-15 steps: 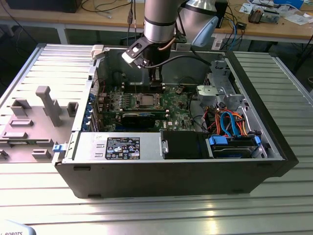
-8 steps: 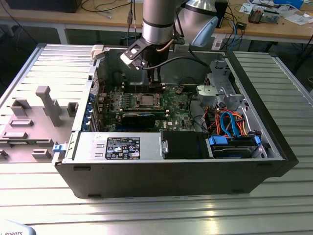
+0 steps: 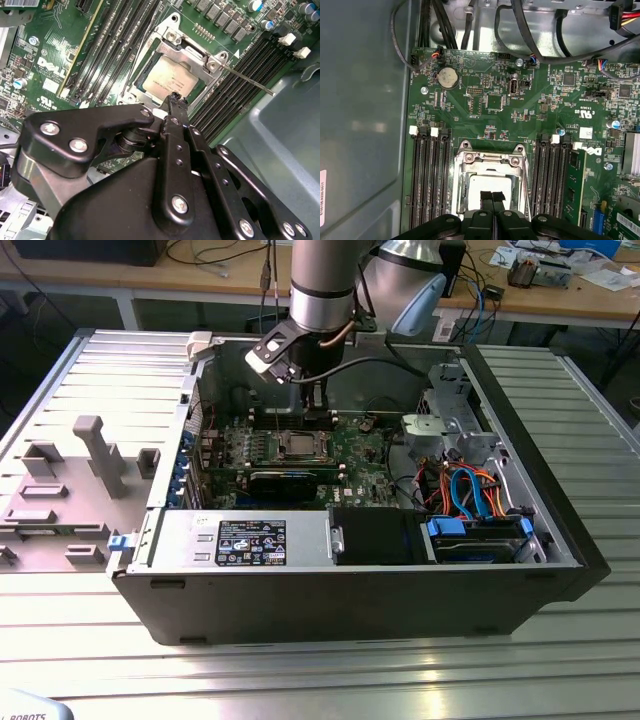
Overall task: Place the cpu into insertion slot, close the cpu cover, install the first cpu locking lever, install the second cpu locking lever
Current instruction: 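Close the cpu cover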
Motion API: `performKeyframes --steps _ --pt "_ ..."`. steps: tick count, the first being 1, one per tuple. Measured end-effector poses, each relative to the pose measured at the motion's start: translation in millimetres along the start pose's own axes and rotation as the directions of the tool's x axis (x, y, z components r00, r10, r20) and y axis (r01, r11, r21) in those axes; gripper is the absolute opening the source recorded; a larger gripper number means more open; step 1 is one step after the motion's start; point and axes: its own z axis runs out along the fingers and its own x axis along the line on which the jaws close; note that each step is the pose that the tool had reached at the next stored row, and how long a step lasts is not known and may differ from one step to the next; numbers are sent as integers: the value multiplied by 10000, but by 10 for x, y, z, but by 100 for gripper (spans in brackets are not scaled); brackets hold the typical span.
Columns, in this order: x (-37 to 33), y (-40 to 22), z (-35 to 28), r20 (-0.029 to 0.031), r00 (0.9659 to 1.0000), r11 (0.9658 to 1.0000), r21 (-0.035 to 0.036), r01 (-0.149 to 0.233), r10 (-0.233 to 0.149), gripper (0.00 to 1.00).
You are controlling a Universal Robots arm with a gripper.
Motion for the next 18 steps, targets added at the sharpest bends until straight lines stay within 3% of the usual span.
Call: performKeyframes --steps 18 --pt "1 -13 28 -1 10000 10000 0 0 0 11"
